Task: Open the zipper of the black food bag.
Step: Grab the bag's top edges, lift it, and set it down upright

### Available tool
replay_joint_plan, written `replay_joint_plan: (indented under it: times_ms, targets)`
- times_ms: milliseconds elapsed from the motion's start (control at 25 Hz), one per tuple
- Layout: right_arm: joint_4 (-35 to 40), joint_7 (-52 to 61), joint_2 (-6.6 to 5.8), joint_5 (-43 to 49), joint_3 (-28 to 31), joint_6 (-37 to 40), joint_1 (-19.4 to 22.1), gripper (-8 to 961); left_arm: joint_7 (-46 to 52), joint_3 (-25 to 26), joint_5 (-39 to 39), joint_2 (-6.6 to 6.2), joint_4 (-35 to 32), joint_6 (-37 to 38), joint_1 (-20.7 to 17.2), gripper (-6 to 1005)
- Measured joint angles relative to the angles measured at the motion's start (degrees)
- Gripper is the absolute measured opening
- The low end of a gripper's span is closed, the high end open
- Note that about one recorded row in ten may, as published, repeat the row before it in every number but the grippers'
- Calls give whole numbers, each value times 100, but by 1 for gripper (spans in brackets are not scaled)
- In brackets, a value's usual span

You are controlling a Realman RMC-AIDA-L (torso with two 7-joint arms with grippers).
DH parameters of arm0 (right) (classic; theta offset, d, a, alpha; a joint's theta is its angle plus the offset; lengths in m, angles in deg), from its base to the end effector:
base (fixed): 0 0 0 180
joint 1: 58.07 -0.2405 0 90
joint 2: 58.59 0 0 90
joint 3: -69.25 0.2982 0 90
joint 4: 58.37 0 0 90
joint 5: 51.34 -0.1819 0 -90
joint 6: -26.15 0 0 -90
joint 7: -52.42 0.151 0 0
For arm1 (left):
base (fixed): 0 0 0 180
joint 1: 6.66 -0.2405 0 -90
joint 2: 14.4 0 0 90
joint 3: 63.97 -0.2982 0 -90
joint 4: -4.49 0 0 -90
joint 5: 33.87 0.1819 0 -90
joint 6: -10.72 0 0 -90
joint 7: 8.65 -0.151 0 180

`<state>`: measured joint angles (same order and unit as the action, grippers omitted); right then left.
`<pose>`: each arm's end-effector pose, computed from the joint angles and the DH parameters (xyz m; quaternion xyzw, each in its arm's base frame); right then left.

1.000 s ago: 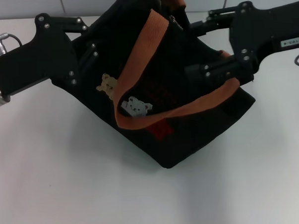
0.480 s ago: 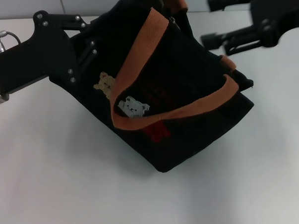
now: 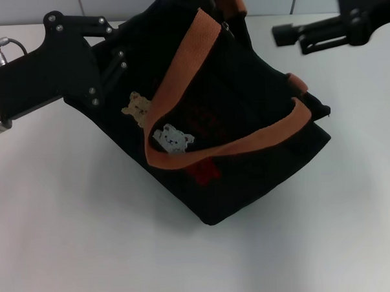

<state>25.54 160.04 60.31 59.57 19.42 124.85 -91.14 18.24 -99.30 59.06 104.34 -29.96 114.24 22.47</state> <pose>0.1540 0.3467 0.0555 -0.9695 0.0529 0.1817 0.1555 -0.2351 0.3188 0.0175 -0.8490 0.2187 -0.3662 0.3120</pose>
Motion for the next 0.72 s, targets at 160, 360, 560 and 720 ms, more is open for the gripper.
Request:
replay_joint_plan:
  times_ms: [160,360,560,720]
  targets:
    - [42,-35,31,286,-684,-494,28,745,0,0,0,5,0,0,13,100]
    - [54,-37,40,355,-1159,-888,39,742,0,0,0,7,0,42,13,100]
    - [25,-89,44,387,-1526,-1195,16,739,0,0,0,8,-21,76,17,100]
    - [24,-89,45,421,-1606,-1255,-2,675,-2,0,0,5,-23,91,19,100]
